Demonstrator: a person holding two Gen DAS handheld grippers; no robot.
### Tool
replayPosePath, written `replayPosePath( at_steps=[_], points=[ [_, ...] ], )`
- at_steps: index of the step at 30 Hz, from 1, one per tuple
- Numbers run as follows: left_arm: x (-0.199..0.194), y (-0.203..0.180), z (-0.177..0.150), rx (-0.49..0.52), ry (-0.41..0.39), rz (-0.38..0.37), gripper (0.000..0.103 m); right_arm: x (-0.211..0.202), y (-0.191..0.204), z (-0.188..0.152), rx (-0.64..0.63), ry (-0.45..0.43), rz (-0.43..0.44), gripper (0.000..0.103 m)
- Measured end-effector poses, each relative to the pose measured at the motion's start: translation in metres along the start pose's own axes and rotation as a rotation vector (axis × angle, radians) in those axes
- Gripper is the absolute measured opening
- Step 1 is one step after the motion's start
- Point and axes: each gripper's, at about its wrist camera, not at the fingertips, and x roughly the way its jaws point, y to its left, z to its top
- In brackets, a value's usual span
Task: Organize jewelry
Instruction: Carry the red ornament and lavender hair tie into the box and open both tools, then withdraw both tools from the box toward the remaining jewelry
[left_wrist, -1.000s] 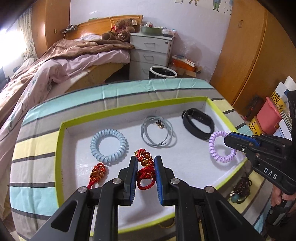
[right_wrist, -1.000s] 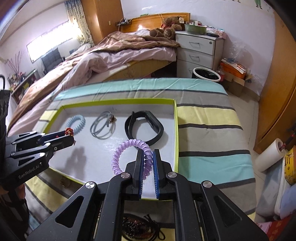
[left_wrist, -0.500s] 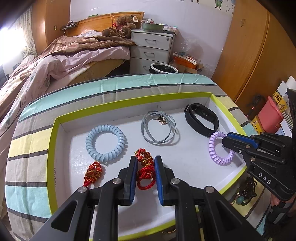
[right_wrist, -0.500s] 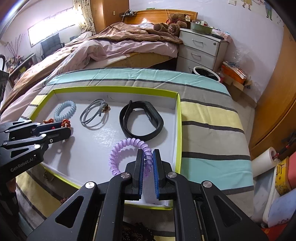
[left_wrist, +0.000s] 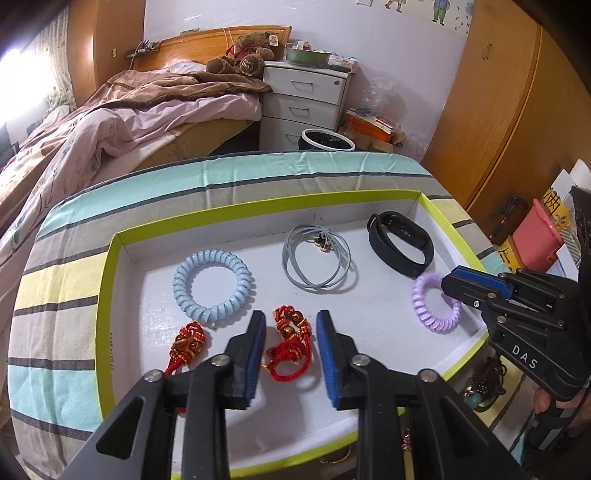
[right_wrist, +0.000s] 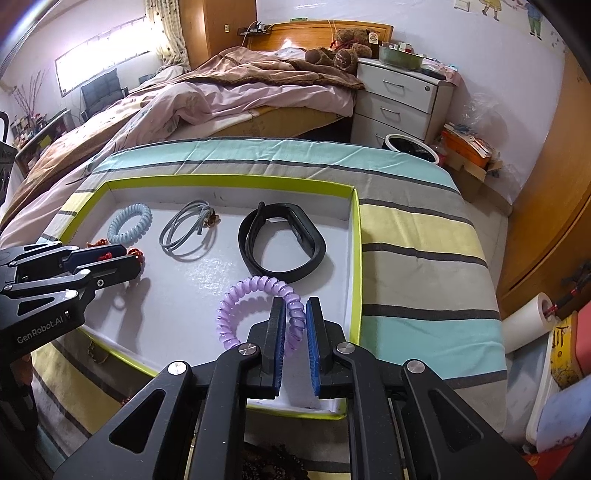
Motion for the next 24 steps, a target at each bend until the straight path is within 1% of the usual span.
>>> replayPosePath(
  at_steps=[2,6,9,15,17,19,24],
  points=[
    [-0.003,0.0,0.0,-0.002,-0.008,-0.009,0.032,-0.003,-0.001,0.0,0.005,-0.009,0.009,0.016],
    [-0.015,-0.003,-0.002,-0.003,-0.031,-0.013,0.038,-0.013,-0.002,0.0,0.016,-0.044,0.023,0.017],
    [-0.028,-0.005,-0.005,0.001,-0.057,-0.018,0.039,-0.026,-0.006,-0.002,0.037,-0.075,0.054,0.017],
    [-0.054,-0.011,-0.018,-0.002,-0.099,-0.034,0.04,-0.053,-0.015,-0.015,0.06,-0.124,0.083,0.018],
    [-0.062,-0.013,-0.025,-0.005,-0.109,-0.044,0.04,-0.059,-0.021,-0.02,0.077,-0.13,0.101,0.018],
    [-0.068,-0.013,-0.032,-0.014,-0.112,-0.044,0.04,-0.064,-0.028,-0.029,0.099,-0.127,0.137,0.018],
    [-0.079,-0.012,-0.05,-0.037,-0.111,-0.063,0.04,-0.062,-0.041,-0.049,0.12,-0.098,0.188,0.018]
  ],
)
